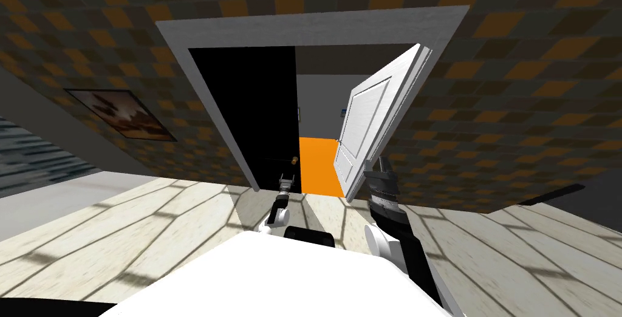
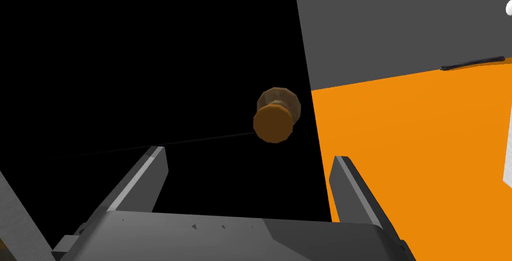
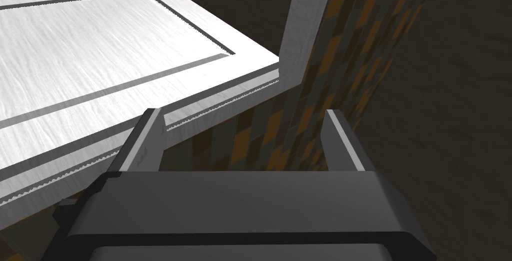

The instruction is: Push the door open

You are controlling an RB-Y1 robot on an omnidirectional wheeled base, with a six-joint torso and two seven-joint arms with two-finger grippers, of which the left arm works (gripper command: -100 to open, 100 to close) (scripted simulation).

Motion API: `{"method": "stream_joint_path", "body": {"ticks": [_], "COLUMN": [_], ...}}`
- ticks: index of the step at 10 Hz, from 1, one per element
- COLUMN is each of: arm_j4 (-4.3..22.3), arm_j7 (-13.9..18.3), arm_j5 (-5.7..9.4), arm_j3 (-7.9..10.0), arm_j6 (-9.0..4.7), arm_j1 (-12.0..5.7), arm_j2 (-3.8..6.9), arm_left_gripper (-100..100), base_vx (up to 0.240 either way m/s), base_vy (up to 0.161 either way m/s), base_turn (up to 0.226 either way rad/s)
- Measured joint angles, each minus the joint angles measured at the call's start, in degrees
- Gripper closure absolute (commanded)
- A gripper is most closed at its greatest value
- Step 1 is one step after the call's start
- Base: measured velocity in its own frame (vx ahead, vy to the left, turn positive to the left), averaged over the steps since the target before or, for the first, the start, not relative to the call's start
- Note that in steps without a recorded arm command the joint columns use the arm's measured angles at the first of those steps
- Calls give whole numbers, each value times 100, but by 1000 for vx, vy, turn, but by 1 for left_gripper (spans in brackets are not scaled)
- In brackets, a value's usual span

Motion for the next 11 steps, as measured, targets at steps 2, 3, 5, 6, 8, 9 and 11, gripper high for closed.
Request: {"method": "stream_joint_path", "body": {"ticks": [2, 3, 5, 6, 8, 9, 11], "arm_j4": [195, 336, 602, 809, 1018, 1138, 1317], "arm_j7": [172, 260, 475, 595, 818, 902, 1046], "arm_j5": [83, 122, 231, 289, 407, 446, 518], "arm_j3": [-21, -32, -62, -69, -99, -104, -130], "arm_j6": [-36, -68, -110, -154, -165, -183, -221], "arm_j1": [-66, -123, -220, -321, -387, -444, -494], "arm_j2": [-37, -63, -134, -174, -255, -288, -370], "arm_left_gripper": [-100, -100, -100, -100, -100, -100, -100], "base_vx": [28, 54, 43, 57, 32, 45, 36], "base_vy": [82, 132, 136, 162, 147, 124, 120], "base_turn": [-142, -173, -165, -184, -133, -112, -114]}}
